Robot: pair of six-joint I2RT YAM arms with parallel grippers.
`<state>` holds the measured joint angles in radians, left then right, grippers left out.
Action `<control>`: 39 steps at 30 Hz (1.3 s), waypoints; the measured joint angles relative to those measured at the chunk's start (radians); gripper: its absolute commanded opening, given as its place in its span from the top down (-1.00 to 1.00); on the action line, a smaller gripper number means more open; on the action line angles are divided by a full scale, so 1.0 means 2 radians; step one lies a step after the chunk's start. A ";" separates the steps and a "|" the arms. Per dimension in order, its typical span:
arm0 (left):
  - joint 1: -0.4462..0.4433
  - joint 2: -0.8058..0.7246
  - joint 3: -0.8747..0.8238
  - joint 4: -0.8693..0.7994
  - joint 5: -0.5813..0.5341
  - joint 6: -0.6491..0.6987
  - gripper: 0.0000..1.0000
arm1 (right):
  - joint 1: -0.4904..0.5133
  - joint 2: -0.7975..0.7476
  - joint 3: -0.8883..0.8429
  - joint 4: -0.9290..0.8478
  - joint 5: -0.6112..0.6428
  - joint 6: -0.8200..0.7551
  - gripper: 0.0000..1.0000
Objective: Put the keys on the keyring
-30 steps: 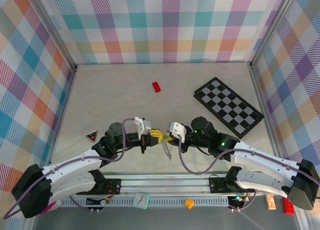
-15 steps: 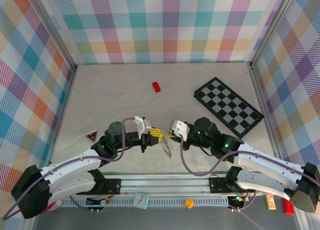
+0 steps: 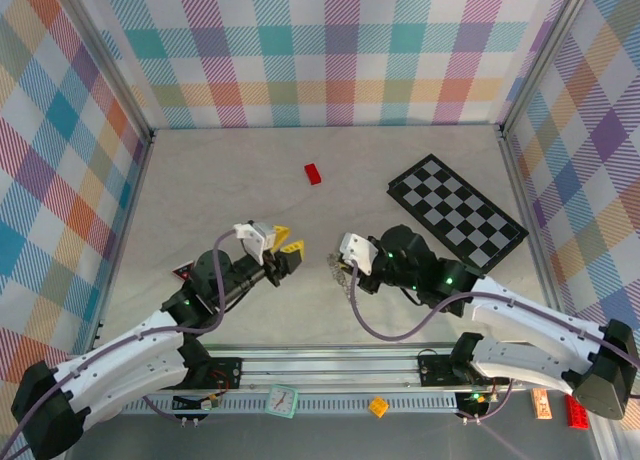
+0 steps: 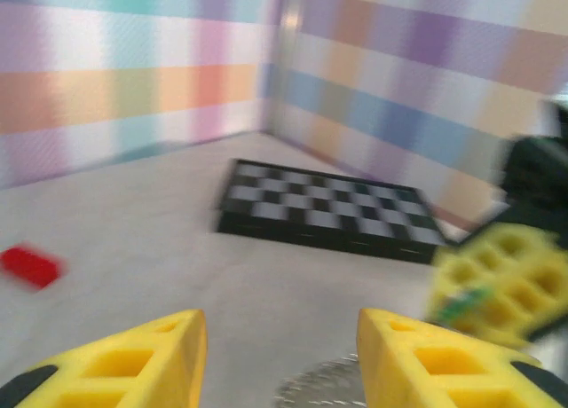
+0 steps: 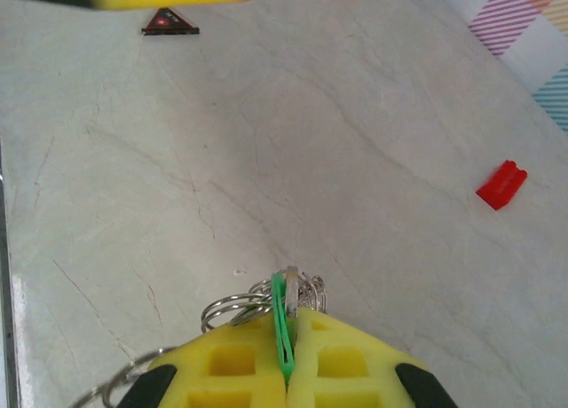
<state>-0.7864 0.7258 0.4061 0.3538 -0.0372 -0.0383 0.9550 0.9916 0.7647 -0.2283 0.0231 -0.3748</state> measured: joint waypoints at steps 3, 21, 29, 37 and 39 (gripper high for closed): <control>0.009 -0.024 0.000 -0.048 -0.107 -0.016 -0.06 | 0.009 0.042 0.025 0.002 -0.022 0.002 1.00; 0.051 -0.115 0.000 -0.167 -0.341 -0.077 -0.29 | 0.014 0.300 0.130 0.072 -0.036 0.156 1.00; 0.071 -0.075 0.000 -0.178 -0.339 -0.089 -0.39 | -0.046 0.307 0.131 -0.034 0.068 0.076 0.96; 0.087 -0.043 -0.009 -0.177 -0.321 -0.086 -0.66 | -0.049 0.338 0.123 -0.074 0.170 0.006 0.70; 0.094 -0.035 -0.009 -0.177 -0.313 -0.082 -0.77 | -0.049 0.343 0.114 -0.079 0.196 -0.008 0.60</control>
<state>-0.5980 0.6552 0.3874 0.0002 -0.6628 -0.2020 0.8570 1.6779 0.9920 -0.3855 0.4149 -0.3908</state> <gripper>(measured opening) 0.847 0.165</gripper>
